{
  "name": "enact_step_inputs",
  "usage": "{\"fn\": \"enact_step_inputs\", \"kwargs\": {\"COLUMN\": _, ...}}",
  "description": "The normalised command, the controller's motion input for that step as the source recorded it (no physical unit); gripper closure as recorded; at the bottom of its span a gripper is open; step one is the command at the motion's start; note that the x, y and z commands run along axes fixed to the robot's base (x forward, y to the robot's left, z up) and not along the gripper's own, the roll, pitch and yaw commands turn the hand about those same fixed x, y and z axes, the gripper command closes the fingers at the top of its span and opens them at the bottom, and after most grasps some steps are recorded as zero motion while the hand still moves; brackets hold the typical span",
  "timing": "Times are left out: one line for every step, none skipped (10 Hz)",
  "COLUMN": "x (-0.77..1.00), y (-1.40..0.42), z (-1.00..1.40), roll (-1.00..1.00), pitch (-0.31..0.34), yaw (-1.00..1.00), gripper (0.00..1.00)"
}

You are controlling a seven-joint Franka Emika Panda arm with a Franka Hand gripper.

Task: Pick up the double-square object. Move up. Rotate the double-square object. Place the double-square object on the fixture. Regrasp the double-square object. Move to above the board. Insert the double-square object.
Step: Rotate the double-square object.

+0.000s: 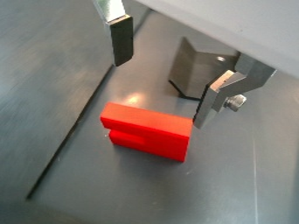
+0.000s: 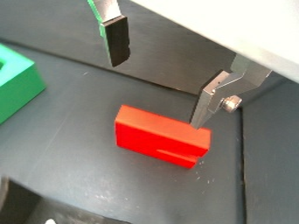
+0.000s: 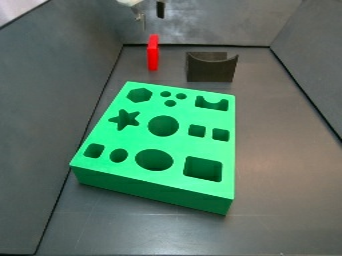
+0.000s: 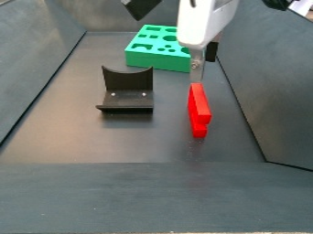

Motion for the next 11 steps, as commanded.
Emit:
{"fn": "enact_step_inputs", "kwargs": {"x": 0.04, "y": 0.00, "z": -0.02, "roll": 0.00, "pitch": -0.007, "yaw": 1.00, "gripper": 0.00}}
{"fn": "enact_step_inputs", "kwargs": {"x": 0.04, "y": 0.00, "z": -0.02, "roll": 0.00, "pitch": -0.007, "yaw": 1.00, "gripper": 0.00}}
{"fn": "enact_step_inputs", "kwargs": {"x": 0.04, "y": 0.00, "z": -0.02, "roll": 0.00, "pitch": -0.008, "yaw": 1.00, "gripper": 0.00}}
{"fn": "enact_step_inputs", "kwargs": {"x": 0.04, "y": 0.00, "z": -0.02, "roll": 0.00, "pitch": -0.008, "yaw": 1.00, "gripper": 0.00}}
{"fn": "enact_step_inputs", "kwargs": {"x": 0.04, "y": 0.00, "z": -0.02, "roll": 0.00, "pitch": -0.008, "yaw": 1.00, "gripper": 0.00}}
{"fn": "enact_step_inputs", "kwargs": {"x": 0.04, "y": 0.00, "z": -0.02, "roll": 0.00, "pitch": -0.009, "yaw": 1.00, "gripper": 0.00}}
{"fn": "enact_step_inputs", "kwargs": {"x": 0.04, "y": 0.00, "z": -0.02, "roll": 0.00, "pitch": -0.009, "yaw": 1.00, "gripper": 0.00}}
{"fn": "enact_step_inputs", "kwargs": {"x": 0.04, "y": 0.00, "z": -0.02, "roll": 0.00, "pitch": -0.009, "yaw": 1.00, "gripper": 0.00}}
{"fn": "enact_step_inputs", "kwargs": {"x": 0.04, "y": 0.00, "z": -0.01, "roll": 0.00, "pitch": -0.010, "yaw": 1.00, "gripper": 0.00}}
{"fn": "enact_step_inputs", "kwargs": {"x": 0.04, "y": 0.00, "z": -0.01, "roll": 0.00, "pitch": -0.010, "yaw": 1.00, "gripper": 0.00}}
{"fn": "enact_step_inputs", "kwargs": {"x": 0.04, "y": 0.00, "z": -0.01, "roll": 0.00, "pitch": -0.011, "yaw": 1.00, "gripper": 0.00}}
